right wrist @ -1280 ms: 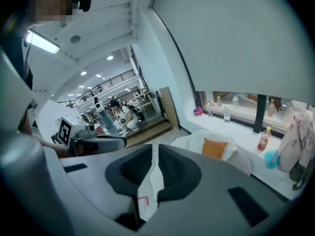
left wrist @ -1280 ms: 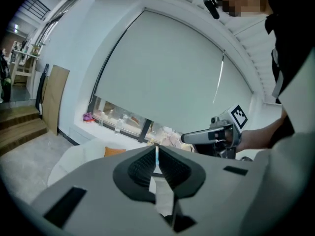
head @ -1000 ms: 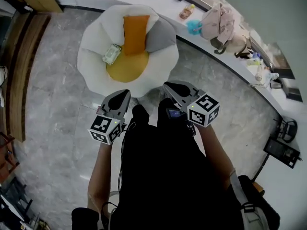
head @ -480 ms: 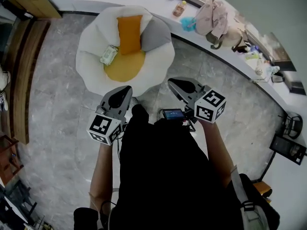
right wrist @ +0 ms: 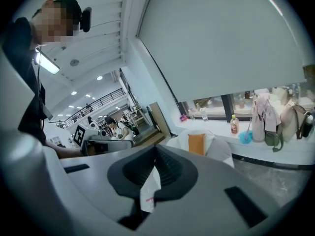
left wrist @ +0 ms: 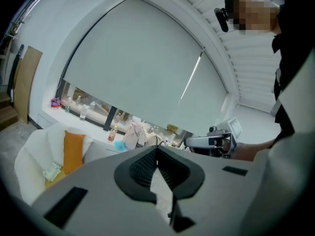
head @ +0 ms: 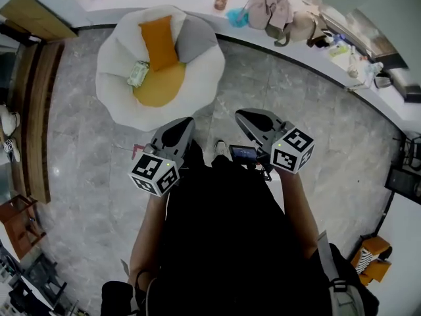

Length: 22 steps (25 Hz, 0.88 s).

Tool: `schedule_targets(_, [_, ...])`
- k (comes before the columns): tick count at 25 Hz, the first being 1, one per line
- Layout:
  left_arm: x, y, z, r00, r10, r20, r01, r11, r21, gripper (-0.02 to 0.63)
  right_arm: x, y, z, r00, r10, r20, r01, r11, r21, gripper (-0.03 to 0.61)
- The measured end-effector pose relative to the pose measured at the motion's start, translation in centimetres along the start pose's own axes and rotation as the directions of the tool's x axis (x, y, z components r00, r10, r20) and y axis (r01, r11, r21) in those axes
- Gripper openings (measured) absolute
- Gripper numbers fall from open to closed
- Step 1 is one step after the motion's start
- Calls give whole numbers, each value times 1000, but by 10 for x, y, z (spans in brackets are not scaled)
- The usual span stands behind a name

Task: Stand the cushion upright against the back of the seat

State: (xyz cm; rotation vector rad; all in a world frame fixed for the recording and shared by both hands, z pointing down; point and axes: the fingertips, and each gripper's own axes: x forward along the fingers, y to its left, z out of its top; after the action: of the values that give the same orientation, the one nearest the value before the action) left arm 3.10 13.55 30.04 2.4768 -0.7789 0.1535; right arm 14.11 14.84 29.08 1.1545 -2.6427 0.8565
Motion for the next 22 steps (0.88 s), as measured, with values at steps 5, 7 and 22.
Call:
schedule_targets(5, [0,-43,-17,999,38,1,-38,999,5,14,-53,-5,-32,1000,12,9,-12,999,45,17])
schedule_targets(7, [-7,-57,-32,998,65,-8,-65,998,-3,14,-67,-4,-43,999,33,6,-33,998,53,17])
schedule_targets(22, [-93,-71,-49,976,209,66,-210,978,14,14,-54,68,-57,983,184,-18,-185,983,-24,17])
